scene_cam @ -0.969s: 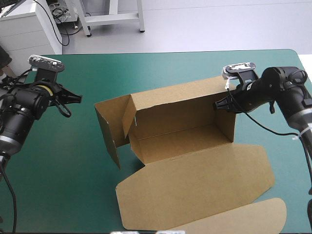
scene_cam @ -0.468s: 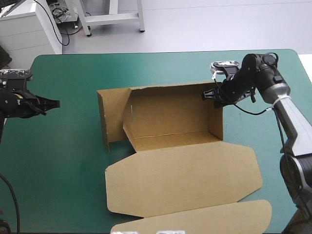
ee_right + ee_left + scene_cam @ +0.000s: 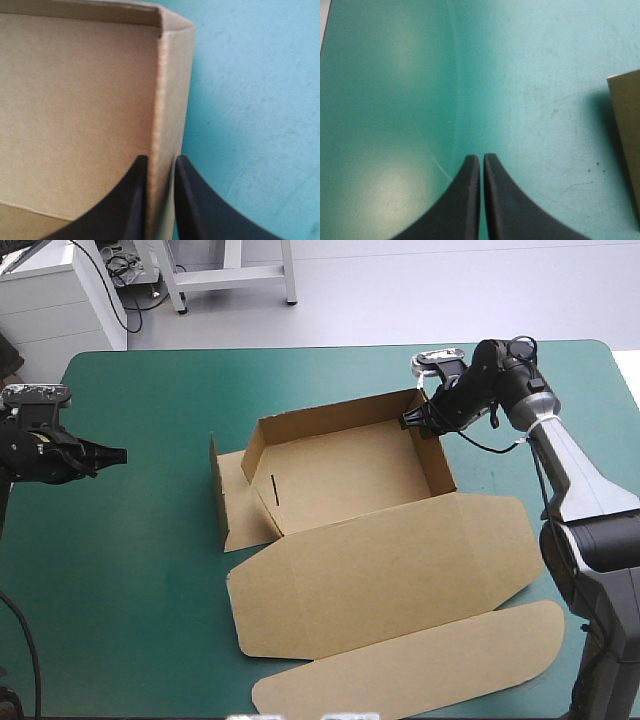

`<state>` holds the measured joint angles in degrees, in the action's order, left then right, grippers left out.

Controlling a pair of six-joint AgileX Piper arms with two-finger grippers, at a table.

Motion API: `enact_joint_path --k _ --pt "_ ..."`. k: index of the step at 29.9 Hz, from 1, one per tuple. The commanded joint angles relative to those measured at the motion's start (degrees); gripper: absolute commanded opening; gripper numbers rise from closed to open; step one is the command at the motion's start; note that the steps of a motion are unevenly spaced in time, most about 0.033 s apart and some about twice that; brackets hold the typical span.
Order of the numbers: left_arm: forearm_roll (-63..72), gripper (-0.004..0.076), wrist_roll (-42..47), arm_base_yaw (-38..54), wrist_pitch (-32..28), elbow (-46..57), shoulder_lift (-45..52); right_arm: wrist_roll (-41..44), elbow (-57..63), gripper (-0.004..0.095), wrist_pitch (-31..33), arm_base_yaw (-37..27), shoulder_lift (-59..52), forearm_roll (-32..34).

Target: Fold the box

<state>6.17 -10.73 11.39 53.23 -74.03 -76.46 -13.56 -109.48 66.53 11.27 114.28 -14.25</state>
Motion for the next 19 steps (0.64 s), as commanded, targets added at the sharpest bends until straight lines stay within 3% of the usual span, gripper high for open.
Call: enact_joint_path --k 1,3,9,14,19 --pt "0.92 0.0008 -0.5 0.25 -2.26 -1.8 1.27 -2.61 -4.81 0.0341 -0.66 -0.29 -3.25 0.93" --pt "0.92 0.0008 -0.62 0.25 -2.26 -1.8 1.27 -2.95 -7.98 0.0393 0.6 -0.29 -3.25 1.23" --pt "0.92 0.0008 -0.62 0.25 -2.15 -1.8 1.27 -2.27 -17.26 0.04 5.34 -0.39 -4.94 3.77" --pt "0.92 0.0008 -0.76 0.25 -1.82 -1.8 1.27 7.07 -17.91 0.04 5.23 -0.39 -8.76 8.14" --pt "0.92 0.0008 -1.11 0.25 -1.69 -1.8 1.27 7.45 -15.44 0.04 5.33 -0.39 -9.86 6.79"
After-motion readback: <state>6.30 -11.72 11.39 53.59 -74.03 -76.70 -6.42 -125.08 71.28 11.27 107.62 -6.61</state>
